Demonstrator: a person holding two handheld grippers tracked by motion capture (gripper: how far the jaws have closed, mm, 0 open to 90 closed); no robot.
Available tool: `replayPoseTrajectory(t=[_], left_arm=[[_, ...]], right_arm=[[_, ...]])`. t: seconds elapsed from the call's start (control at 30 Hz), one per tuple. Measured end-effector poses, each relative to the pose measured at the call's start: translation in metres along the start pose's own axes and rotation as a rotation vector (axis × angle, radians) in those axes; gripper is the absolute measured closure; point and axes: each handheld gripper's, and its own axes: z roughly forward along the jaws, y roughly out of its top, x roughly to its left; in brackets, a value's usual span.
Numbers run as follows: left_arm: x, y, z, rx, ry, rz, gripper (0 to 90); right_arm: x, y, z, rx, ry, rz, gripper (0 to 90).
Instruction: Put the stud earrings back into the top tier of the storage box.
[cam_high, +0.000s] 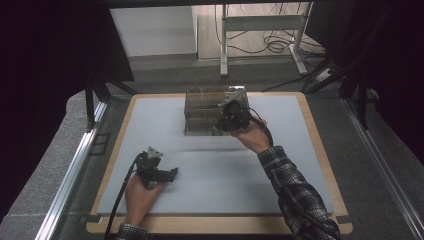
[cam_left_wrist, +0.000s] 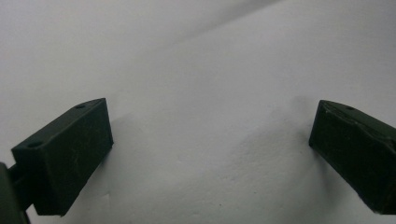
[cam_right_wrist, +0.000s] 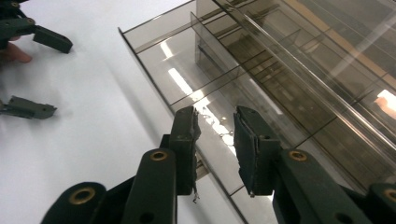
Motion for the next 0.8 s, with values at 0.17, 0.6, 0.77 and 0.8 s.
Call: replayPoseTrajectory(t=[0.17, 0.6, 0.77, 0.8], left_arm=[[0.000, 0.000, 0.000, 0.001, 0.000, 0.000, 0.0], [0.000, 0.000, 0.000, 0.002, 0.001, 0.004, 0.0], [0.000, 0.000, 0.000, -0.003, 0.001, -0.001, 0.0], [0.000, 0.000, 0.000, -0.002, 0.001, -0.001, 0.0]], right_arm=[[0.006, -0.004, -0.003, -0.005, 0.010, -0.014, 62.8], [0.021, -0.022, -0.016, -0.014, 0.022, -0.040, 52.9], [0.028, -0.033, -0.021, -0.001, 0.041, -0.046, 41.7], [0.030, -0.035, -0.021, -0.001, 0.043, -0.049, 40.2]])
